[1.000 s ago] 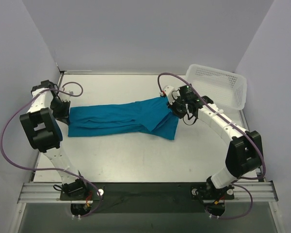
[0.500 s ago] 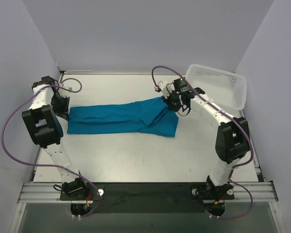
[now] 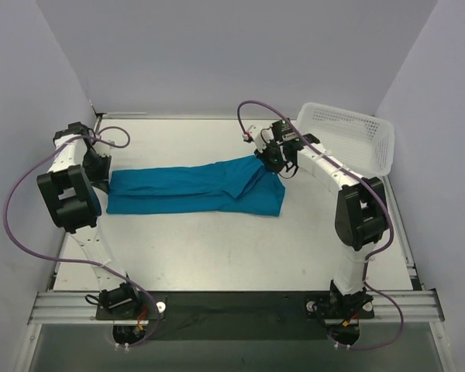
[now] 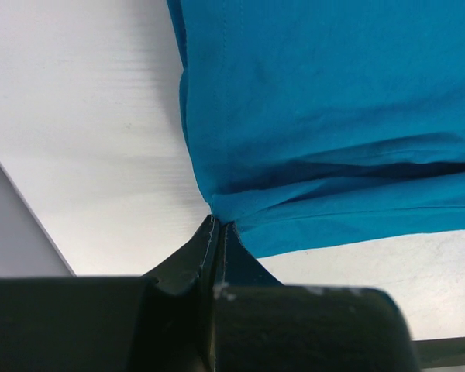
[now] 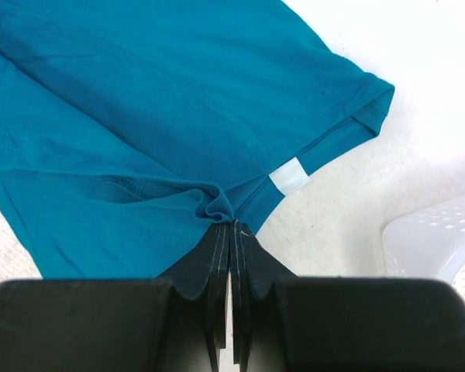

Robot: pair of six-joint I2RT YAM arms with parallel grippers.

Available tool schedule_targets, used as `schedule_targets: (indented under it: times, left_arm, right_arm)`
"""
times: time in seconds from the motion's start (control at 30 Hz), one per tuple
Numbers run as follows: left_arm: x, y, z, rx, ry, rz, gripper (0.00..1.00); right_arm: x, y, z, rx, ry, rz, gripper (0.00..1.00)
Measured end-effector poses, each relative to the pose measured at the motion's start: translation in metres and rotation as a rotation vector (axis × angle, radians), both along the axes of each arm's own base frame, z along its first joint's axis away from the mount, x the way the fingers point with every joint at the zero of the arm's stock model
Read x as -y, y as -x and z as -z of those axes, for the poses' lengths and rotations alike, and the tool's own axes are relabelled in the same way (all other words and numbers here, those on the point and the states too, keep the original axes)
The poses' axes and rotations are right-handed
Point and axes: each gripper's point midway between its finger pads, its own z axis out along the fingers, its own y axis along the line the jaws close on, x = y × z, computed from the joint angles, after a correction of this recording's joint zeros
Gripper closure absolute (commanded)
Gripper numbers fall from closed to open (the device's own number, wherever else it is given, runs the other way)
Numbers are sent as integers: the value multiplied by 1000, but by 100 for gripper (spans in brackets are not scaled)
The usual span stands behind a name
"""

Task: Roll the t-shirts
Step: Fold the T-shirt at the center of the board.

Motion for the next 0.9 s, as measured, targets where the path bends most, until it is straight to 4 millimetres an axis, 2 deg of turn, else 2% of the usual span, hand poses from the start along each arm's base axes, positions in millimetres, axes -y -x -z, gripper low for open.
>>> schedule_targets:
  times: [0.23, 0.27, 0.3, 0.37, 0.4, 0.5, 0.57, 0.6, 0.67, 0.77, 0.83, 0.9]
  left_arm:
    - [-5, -8, 0, 9, -24, -7, 100]
    - [-5, -8, 0, 7, -26, -8, 95]
    - [-6, -7, 1, 4, -27, -9, 83]
    - [-7, -7, 3, -3, -33, -20, 81]
    - [-7, -7, 3, -4, -35, -20, 76]
    - [-8, -7, 2, -5, -41, -32, 70]
    - [-10, -10, 0, 10, -48, -36, 68]
    - [-11, -12, -2, 21, -53, -38, 67]
    - [-12, -18, -12, 59, -64, -42, 66]
    - [-11, -29, -40, 150, -75, -36, 66]
    - [-3, -34, -58, 209, -67, -22, 67]
    - [12, -33, -69, 248, -49, 6, 72]
  right_arm:
    - [-6, -14, 2, 9, 0, 1, 100]
    - [-6, -15, 2, 10, 0, 1, 100]
    - [-7, -16, 2, 10, 0, 2, 100]
    - [-8, -20, 4, 12, 4, 4, 100]
    - [-8, -21, 4, 12, 6, 6, 91]
    - [-8, -25, 8, 14, 22, 24, 74]
    - [-6, -27, 9, 14, 31, 49, 68]
    - [-4, -28, 8, 15, 35, 62, 61]
    - [-3, -29, 5, 19, 35, 76, 59]
    - [-3, -25, 0, 15, 29, 81, 59]
    - [-6, -19, -4, -2, 9, 61, 59]
    - [-11, -8, -8, -32, -16, 24, 60]
